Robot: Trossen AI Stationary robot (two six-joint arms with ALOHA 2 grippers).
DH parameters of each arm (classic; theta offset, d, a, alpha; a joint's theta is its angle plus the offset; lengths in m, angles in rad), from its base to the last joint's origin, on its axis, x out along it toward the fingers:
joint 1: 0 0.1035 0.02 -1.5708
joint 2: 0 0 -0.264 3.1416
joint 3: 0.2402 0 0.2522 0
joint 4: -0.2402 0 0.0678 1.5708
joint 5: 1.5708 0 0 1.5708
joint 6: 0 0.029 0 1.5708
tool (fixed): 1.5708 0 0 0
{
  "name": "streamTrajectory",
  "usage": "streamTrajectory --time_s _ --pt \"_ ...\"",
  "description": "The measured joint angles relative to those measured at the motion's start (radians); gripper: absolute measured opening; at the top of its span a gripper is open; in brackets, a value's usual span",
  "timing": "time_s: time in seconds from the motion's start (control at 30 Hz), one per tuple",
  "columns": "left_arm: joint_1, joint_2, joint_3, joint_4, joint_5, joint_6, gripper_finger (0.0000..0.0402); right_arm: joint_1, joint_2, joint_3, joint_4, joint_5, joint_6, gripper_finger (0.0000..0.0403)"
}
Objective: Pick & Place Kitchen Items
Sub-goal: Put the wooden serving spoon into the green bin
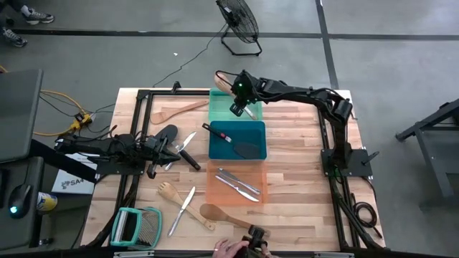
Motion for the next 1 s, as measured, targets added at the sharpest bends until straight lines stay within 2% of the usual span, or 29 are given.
streamTrajectory --time_s 0.13,0.6,0.87,1.0 --pt "0.0 0.0 0.0 0.0 0.0 0.0 0.0 0.0 0.0 0.0 0.002 -0.007 -0.027 0.0127" --pt "0.0 0.0 0.0 0.0 0.0 0.0 0.0 0.014 -0.042 0.0 -0.006 -0.023 -0.025 0.0134" --pt "0.0 0.0 0.0 0.0 0.0 0.0 0.0 0.069 -0.139 0.0 -0.092 -0.177 -0.015 0.0135" --pt "0.0 0.0 0.0 0.0 0.0 0.0 0.0 0.127 -0.173 0.0 -0.138 -0.182 -0.002 0.015"
